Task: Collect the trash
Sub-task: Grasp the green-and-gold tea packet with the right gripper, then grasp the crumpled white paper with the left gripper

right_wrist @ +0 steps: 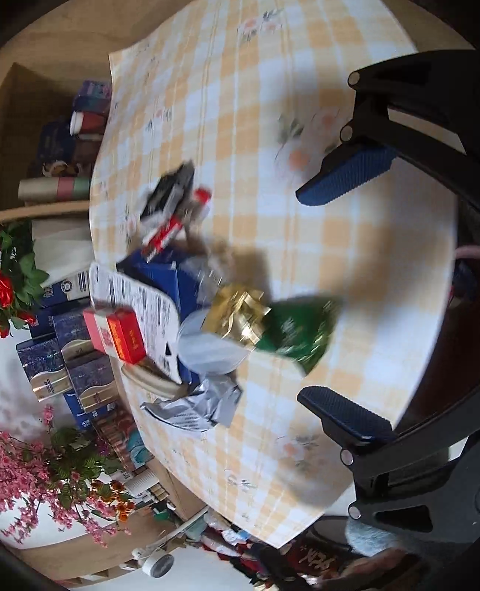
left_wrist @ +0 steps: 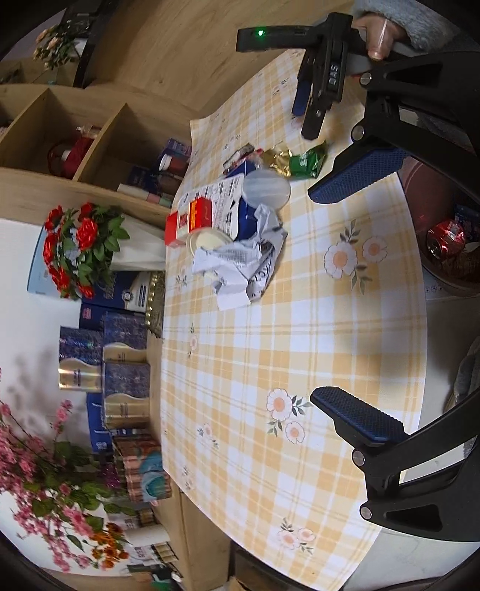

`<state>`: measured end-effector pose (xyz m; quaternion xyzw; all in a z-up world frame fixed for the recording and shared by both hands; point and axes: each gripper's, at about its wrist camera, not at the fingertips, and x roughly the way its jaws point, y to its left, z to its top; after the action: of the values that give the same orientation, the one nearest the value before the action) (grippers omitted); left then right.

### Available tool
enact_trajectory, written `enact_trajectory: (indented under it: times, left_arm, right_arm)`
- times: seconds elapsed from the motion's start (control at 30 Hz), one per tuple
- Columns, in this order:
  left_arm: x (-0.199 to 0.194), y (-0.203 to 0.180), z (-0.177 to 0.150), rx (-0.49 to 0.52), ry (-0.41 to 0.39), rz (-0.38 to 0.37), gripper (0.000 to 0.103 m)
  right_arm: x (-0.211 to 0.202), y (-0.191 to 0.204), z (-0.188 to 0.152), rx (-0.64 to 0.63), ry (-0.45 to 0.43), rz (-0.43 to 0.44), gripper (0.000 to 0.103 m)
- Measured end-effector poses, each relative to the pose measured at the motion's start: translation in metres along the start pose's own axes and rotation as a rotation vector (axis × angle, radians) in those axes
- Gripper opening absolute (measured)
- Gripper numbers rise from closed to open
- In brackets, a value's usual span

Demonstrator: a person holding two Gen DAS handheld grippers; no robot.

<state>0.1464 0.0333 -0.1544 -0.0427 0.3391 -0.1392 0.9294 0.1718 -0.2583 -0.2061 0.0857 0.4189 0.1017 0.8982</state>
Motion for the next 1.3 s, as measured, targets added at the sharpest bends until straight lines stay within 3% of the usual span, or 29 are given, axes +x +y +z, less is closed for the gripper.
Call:
enact_trajectory:
  times: [0.03, 0.3, 0.37, 0.4, 0.43, 0.47, 0.63, 0.73, 0.93, 1.3]
  left_arm:
    - [0.002, 0.003, 0.000, -0.014, 0.006, -0.006, 0.097]
    - [0.017, 0.021, 0.003, -0.116, 0.045, -0.043, 0.097]
    - [0.021, 0.021, 0.003, -0.118, 0.053, -0.049, 0.097]
    - [0.023, 0.021, 0.004, -0.119, 0.056, -0.055, 0.097]
    - [0.025, 0.020, 0.004, -0.121, 0.059, -0.061, 0.097]
    - [0.028, 0.019, 0.006, -0.124, 0.063, -0.072, 0.097]
    - [0.047, 0.011, 0.017, -0.123, 0.072, -0.131, 0.097]
    - [0.065, 0.008, 0.026, -0.173, 0.086, -0.176, 0.095]
    - [0.116, -0.007, 0.045, -0.231, 0.145, -0.193, 0.090]
    - [0.175, -0.014, 0.057, -0.279, 0.218, -0.069, 0.090]
  right_arm:
    - [0.008, 0.003, 0.003, 0.009, 0.011, 0.006, 0.086]
    - [0.043, 0.003, 0.018, 0.108, 0.021, -0.042, 0.086]
    - [0.045, 0.005, 0.021, 0.091, 0.024, -0.062, 0.082]
    - [0.046, 0.007, 0.021, 0.074, 0.026, -0.061, 0.076]
    - [0.046, 0.010, 0.021, 0.047, 0.035, -0.051, 0.056]
    - [0.046, 0.012, 0.020, 0.025, 0.043, -0.046, 0.044]
    - [0.031, 0.024, 0.010, -0.057, 0.020, -0.036, 0.039]
    - [0.018, 0.019, 0.006, -0.028, -0.009, -0.029, 0.038]
    - [0.004, 0.001, -0.002, 0.056, -0.030, -0.011, 0.038]
    - [-0.007, -0.013, -0.004, 0.085, -0.062, -0.003, 0.038]
